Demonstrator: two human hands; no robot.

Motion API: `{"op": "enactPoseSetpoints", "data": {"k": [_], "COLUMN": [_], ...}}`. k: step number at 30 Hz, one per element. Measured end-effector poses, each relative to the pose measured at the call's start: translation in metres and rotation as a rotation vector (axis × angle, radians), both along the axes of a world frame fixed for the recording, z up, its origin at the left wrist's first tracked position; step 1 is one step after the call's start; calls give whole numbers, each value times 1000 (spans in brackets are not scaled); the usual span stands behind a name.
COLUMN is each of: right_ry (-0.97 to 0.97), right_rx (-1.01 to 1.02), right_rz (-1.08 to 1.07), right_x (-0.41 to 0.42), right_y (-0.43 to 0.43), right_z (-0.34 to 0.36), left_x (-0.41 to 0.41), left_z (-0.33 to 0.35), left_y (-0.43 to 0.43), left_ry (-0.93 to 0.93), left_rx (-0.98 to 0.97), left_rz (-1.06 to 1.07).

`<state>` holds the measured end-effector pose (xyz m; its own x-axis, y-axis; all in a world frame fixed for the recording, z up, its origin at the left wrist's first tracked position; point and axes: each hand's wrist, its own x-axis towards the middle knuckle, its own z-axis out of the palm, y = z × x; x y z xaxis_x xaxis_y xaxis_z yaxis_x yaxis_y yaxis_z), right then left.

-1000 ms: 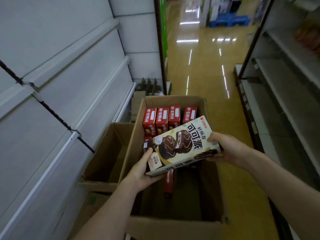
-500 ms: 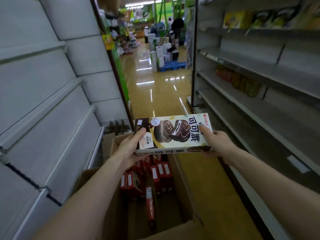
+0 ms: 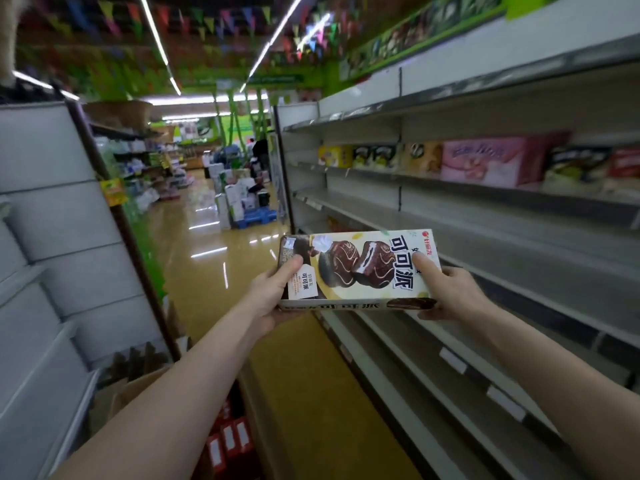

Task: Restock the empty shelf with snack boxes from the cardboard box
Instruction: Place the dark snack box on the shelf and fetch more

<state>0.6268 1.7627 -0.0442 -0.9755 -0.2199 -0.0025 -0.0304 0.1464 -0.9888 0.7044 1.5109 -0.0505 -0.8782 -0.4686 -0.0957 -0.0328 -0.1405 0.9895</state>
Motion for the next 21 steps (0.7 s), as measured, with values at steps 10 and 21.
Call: {"op": "enactPoseSetpoints", "data": {"k": [10,21], "right_ry": [159,182], "right_rx": [-47,-76], "right_rz": [-236,-500], "right_x": [-5,9], "right_y": [178,343], "right_z": [65,106], "left_x": [-67,-118], "left_z": [64,94], "left_y": [169,341], "left_ry": [122,151], "left_rx": [-26,12], "left_rz": [-223,-472]}}
